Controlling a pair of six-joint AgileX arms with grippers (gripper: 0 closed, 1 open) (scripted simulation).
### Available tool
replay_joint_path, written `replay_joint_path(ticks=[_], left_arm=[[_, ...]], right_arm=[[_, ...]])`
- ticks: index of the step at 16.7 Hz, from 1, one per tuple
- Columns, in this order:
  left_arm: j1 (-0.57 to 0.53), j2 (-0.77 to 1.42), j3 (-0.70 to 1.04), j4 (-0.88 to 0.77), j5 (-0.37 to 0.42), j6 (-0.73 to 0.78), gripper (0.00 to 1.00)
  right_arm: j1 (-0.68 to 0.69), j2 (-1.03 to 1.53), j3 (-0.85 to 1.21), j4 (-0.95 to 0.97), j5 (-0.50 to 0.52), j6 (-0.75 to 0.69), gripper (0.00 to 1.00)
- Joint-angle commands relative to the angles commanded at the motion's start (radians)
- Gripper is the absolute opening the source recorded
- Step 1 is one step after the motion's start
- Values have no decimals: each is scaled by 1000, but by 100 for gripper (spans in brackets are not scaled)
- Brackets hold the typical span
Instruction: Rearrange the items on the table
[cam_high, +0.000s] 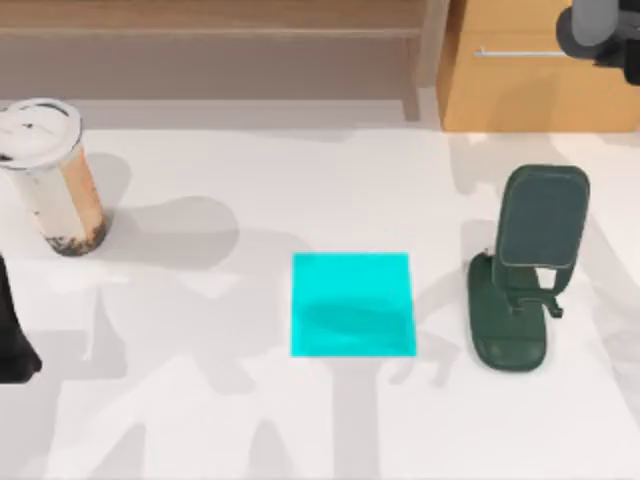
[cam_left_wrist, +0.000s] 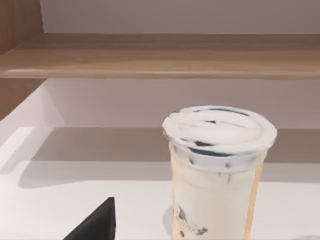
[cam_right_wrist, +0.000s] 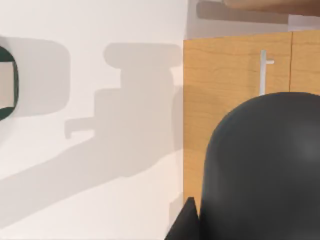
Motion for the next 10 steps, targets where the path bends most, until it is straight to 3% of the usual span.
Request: replay_joint_path(ticks=[10], left_arm=[[0,0,0,0,0,0,100]], right_arm=[[373,383,242,-43,11,-801,0]])
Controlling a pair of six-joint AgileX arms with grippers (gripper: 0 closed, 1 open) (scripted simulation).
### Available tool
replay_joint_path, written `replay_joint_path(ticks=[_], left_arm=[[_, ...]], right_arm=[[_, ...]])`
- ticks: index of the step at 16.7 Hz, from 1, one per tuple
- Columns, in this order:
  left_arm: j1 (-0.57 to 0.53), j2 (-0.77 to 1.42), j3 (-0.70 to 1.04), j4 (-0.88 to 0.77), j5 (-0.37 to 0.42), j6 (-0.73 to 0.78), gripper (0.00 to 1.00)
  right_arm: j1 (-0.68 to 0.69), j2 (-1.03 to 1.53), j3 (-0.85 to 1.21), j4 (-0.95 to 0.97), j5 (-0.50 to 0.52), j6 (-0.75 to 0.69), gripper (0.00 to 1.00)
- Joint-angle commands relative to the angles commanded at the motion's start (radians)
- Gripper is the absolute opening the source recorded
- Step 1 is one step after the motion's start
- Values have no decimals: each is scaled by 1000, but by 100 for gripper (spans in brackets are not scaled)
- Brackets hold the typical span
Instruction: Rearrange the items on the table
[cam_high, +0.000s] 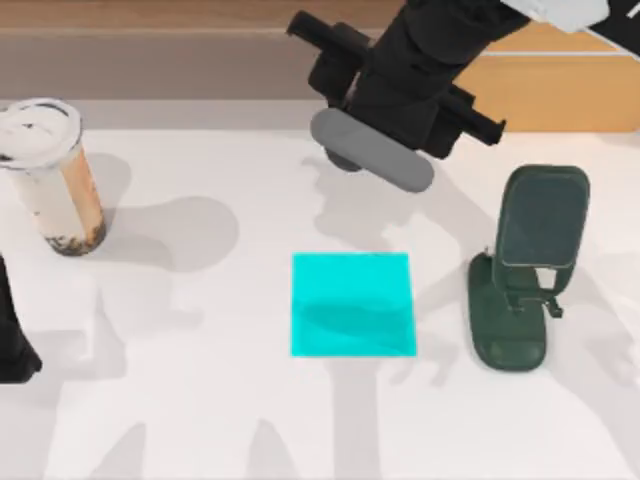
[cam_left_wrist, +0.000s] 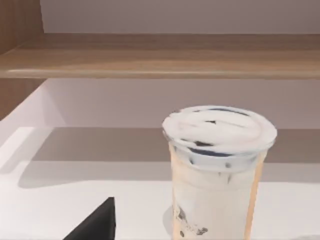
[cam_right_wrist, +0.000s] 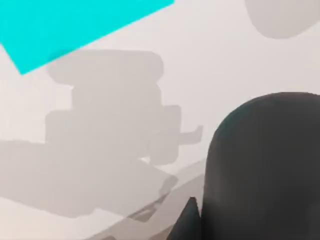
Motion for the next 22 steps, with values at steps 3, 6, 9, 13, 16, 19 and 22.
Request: replay_joint_path(ticks=[3,6,9,13,16,19,22], left_arm=[[0,0,0,0,0,0,100],[0,0,0,0,0,0,100],[0,0,0,0,0,0,100],[0,0,0,0,0,0,100],[0,0,0,0,0,0,100],[0,0,0,0,0,0,100],[0,0,0,0,0,0,100]], right_arm=[[51,169,7,-54,34,-172,0],[77,292,8,-102,63,-282,0],[82,323,5,-115,70,-309,0],[76,323,5,-113,69,-306,0],[79,327,-8,-96,70,-307,0],[82,331,-20,-81,70,-308,0],[82,331,-20,-81,70,-308,8]])
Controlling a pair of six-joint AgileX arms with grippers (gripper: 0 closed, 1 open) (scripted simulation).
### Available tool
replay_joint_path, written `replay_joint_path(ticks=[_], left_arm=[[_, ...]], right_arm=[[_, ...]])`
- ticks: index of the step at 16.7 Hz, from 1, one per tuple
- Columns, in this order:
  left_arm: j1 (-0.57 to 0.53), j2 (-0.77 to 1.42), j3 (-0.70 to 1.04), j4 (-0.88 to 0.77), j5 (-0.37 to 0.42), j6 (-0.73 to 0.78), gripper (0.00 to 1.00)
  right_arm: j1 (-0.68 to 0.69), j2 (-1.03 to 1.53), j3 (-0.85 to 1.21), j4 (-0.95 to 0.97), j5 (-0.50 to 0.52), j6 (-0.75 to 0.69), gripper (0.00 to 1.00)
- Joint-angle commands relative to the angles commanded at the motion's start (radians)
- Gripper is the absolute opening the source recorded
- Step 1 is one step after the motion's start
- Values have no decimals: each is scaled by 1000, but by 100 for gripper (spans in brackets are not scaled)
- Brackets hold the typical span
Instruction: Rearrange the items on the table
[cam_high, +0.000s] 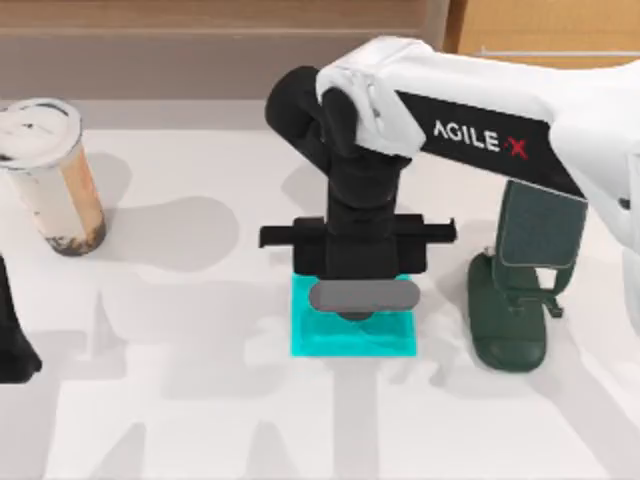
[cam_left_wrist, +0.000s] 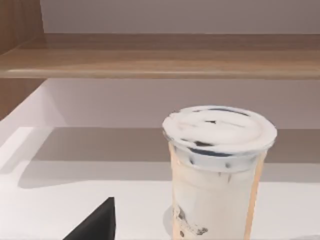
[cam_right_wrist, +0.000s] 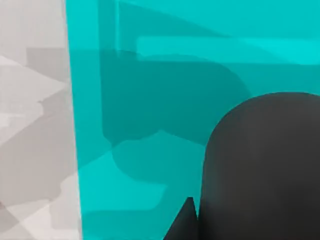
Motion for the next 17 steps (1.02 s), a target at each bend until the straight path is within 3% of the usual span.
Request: replay_joint_path(ticks=[12,17], left_arm=[[0,0,0,0,0,0,100],[0,0,0,0,0,0,100]], right_arm=[[0,0,0,0,0,0,98],[0,0,0,0,0,0,100]])
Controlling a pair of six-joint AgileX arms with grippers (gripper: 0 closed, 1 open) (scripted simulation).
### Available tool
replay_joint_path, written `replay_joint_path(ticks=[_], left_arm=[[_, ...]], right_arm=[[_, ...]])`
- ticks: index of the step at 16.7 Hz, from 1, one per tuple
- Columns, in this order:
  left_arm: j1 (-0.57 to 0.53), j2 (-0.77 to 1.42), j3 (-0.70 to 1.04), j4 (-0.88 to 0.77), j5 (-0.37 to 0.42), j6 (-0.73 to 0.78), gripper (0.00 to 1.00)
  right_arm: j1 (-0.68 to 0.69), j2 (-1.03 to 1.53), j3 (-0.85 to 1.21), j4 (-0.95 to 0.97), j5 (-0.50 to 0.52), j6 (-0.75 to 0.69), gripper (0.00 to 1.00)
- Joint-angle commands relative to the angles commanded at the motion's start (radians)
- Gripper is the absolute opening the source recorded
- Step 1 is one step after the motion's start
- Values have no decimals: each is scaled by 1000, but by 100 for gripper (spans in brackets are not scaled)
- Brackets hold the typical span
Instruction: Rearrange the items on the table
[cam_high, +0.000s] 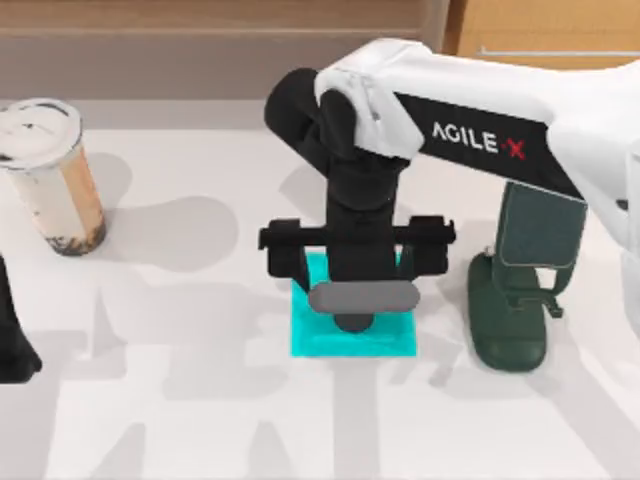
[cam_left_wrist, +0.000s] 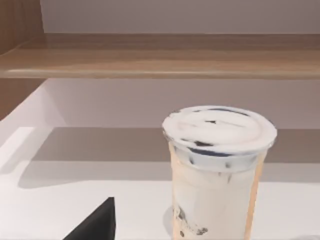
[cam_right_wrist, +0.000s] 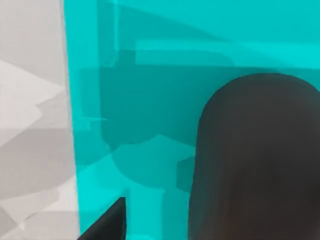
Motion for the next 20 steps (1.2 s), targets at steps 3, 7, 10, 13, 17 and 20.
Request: replay_joint_path(ticks=[3,7,10,13,17,20], left_arm=[[0,0,0,0,0,0,100],[0,0,0,0,0,0,100],[0,0,0,0,0,0,100],[0,0,0,0,0,0,100],[0,0,0,0,0,0,100],[0,0,0,0,0,0,100]], right_arm=[[0,0,0,0,0,0,100],[-19,-14,11,16,-5,26,100],[-81,-55,23,77,-22,134,100],[-180,-122,-5,160,-37,317,100],[-318,-187,-81,236,-41,645,100],[-397,-205,-137,254,-34,856,100]])
